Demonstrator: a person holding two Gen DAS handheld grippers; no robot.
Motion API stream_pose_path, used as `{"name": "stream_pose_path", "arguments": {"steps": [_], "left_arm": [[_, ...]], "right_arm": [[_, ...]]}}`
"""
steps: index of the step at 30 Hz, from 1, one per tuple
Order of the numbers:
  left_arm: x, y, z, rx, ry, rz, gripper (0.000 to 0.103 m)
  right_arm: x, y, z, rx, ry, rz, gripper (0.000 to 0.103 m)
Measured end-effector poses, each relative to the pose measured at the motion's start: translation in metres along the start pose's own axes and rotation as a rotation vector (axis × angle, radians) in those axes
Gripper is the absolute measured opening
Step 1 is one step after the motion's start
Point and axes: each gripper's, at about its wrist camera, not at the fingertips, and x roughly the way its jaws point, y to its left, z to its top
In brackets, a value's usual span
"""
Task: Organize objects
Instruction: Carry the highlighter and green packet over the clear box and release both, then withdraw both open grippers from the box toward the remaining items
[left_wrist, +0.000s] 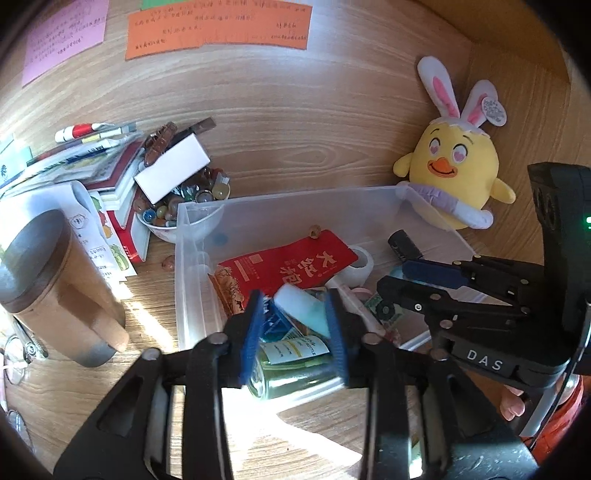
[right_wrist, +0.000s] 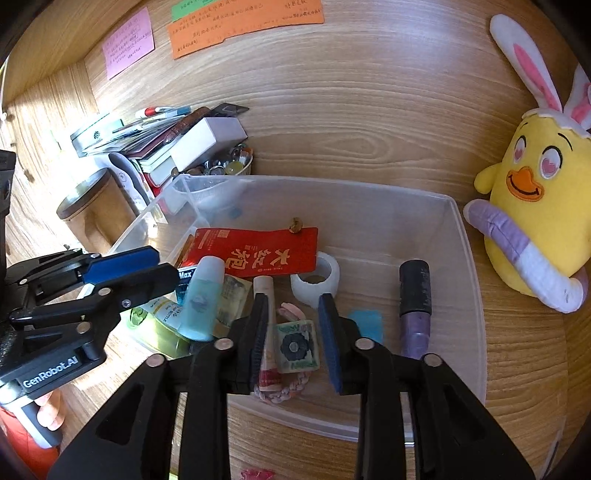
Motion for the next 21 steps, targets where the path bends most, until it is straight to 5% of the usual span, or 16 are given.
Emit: {"name": "stream_pose_path", "arguments": {"steps": [2, 7, 13, 21], "left_arm": [[-0.008, -0.001, 0.000, 0.002, -0.022, 0.005, 0.053], [-0.031, -0.007, -0.004, 0.030, -0.071, 0.019, 0.063], [-0.051, -0.015, -0.015, 0.058, -0.090, 0.013, 0.077], [-0.063, -0.027, -0.041, 0.115, -0.062, 0.015, 0.078]], "right_arm": [[-0.005, 0.000, -0.001, -0.001, -0.011, -0.004, 0.036], [-0.024, 0.000, -0.005, -0.007, -0.046, -0.008, 0.050], [-0.054, 0.002, -0.019, -0.044, -0.084, -0.014, 0.053], [-0.077, 0.007, -0.046, -0.090, -0.081, -0.006, 0.055]]}}
